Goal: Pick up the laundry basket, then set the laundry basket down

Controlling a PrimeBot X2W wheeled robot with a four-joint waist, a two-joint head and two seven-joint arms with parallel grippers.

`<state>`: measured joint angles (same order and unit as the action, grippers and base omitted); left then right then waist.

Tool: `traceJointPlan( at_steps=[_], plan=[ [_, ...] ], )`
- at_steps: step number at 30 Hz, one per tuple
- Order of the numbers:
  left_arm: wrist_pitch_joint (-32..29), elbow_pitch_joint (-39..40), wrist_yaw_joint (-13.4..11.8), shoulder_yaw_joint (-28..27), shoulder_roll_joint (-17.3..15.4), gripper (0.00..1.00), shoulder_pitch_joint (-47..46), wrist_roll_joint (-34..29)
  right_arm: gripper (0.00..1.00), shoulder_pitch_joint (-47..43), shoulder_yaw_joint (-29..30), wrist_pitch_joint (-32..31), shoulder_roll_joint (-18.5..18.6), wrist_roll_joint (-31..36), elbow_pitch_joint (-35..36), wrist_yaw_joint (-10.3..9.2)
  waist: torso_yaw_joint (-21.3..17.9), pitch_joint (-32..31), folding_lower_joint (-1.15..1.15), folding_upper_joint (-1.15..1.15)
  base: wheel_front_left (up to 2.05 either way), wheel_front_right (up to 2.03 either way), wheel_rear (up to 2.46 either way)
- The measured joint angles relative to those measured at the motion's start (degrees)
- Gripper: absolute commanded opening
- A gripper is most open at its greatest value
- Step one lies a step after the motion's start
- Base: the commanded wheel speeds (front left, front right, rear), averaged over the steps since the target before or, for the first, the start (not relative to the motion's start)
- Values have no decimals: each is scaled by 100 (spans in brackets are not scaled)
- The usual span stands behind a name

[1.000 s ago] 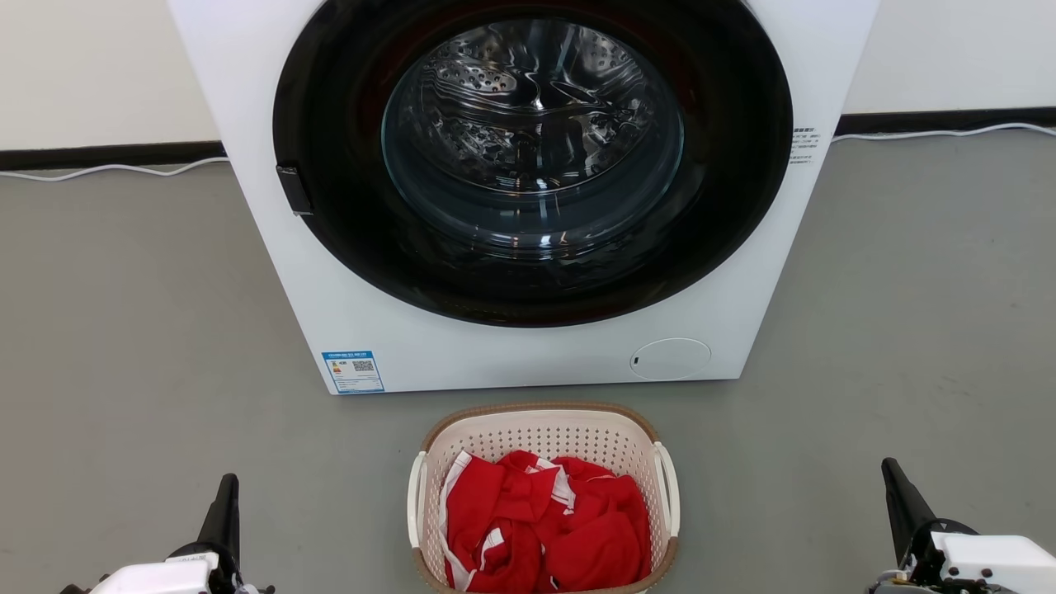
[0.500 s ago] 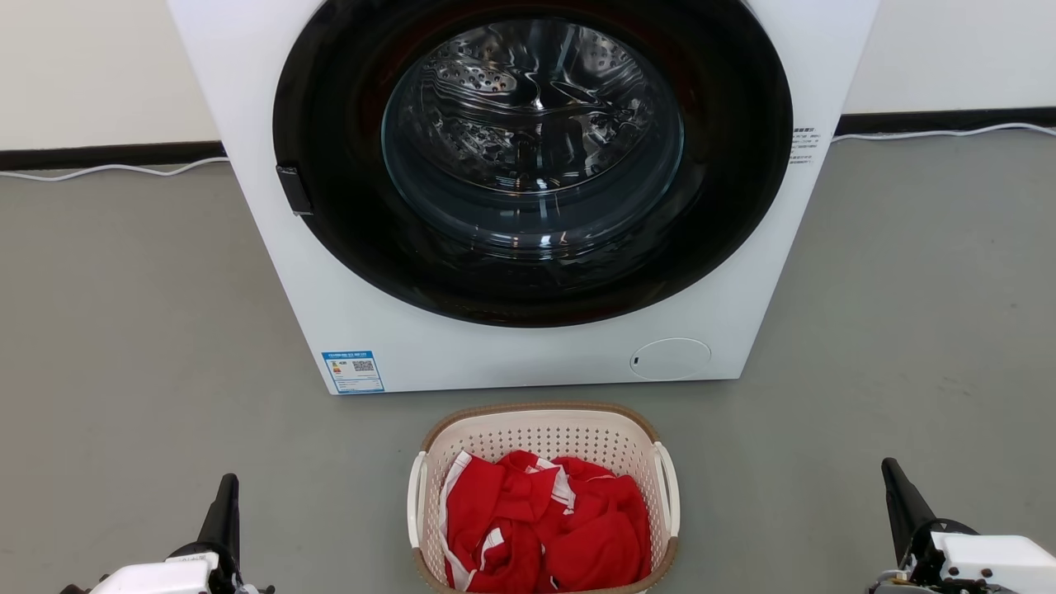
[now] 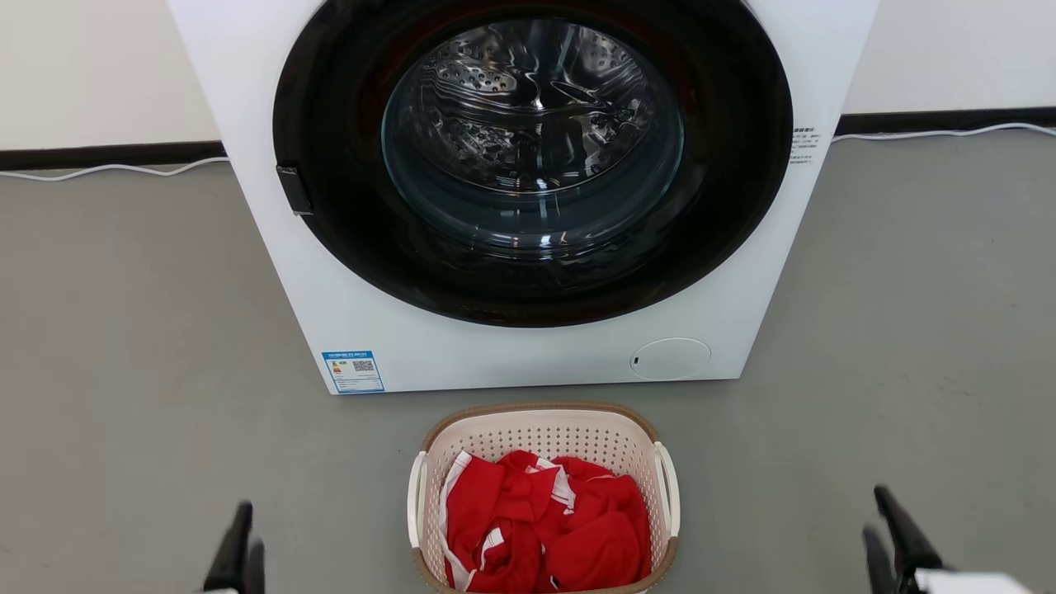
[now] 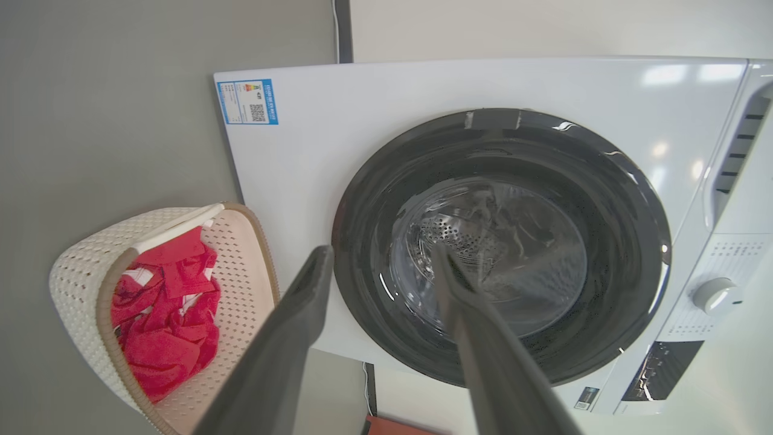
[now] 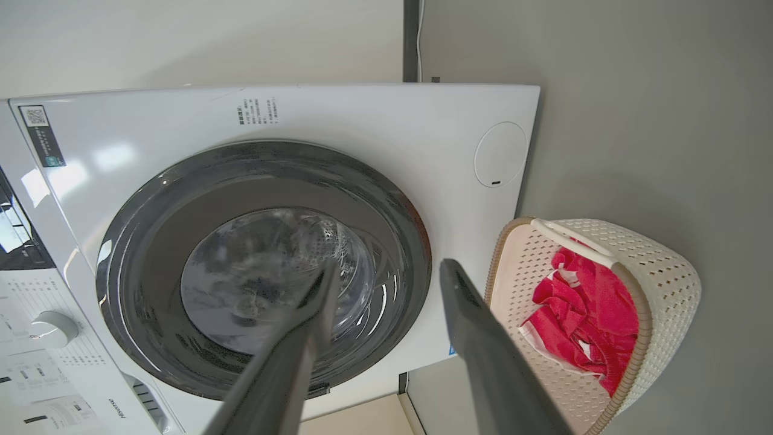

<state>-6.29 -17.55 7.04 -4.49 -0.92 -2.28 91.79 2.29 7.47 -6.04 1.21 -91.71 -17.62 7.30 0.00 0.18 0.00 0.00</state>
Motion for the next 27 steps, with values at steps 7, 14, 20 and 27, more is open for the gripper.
traceJointPlan(
  at_steps=[7, 14, 20, 27],
  plan=[
    [70, -165, -5, 81, 82, 100, 222, 0, 100, -224, -65, 23, -85, 3, -129, -1, 2, -4, 3, 0, 0, 0, 0],
    [196, -135, -5, 198, 75, 100, 222, -1, 100, -227, -113, 176, -81, 187, -19, -1, 4, 2, 3, 0, 0, 0, 0],
    [297, -127, -5, 253, 57, 100, 222, -156, 100, -231, -145, 263, -74, 572, 48, -1, 5, 3, 2, 0, 0, 0, 0],
    [404, -126, -5, 292, 44, 100, 222, -514, 100, -231, -200, 385, -65, 1207, 169, -1, 9, -1, 2, 0, 0, 0, 0]
  ],
)
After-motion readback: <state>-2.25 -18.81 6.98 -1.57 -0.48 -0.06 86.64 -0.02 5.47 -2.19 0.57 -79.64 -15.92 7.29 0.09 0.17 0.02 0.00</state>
